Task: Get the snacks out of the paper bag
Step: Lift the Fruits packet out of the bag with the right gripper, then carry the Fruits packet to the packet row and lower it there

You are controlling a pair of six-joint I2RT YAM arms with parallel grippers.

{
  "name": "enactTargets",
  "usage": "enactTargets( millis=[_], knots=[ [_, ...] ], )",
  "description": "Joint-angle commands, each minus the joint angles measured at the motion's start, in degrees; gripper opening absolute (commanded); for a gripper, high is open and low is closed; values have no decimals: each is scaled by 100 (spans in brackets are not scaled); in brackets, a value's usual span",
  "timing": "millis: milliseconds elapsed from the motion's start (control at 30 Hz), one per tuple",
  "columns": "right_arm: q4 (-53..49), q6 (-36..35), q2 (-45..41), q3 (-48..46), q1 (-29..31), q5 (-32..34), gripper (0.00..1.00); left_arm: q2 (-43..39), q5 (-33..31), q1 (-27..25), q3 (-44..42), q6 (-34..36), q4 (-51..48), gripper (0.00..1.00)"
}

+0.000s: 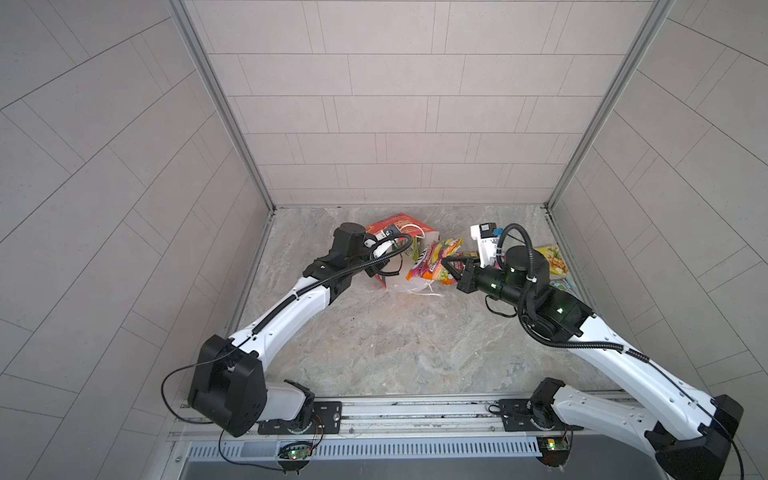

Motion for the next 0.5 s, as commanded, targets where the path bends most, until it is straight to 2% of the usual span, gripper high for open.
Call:
enactTargets(
  millis=[0,233,467],
  knots=[
    [-236,-92,-455,17,-288,-1,0,26,-316,103,159,-283,77,0],
    [-414,330,-999,-110,-912,191,0,-70,-191,231,104,-501,210,0],
    [-391,810,-1284,-761,-1550,679,0,-317,509,353,-50,-566,333,0]
  ],
)
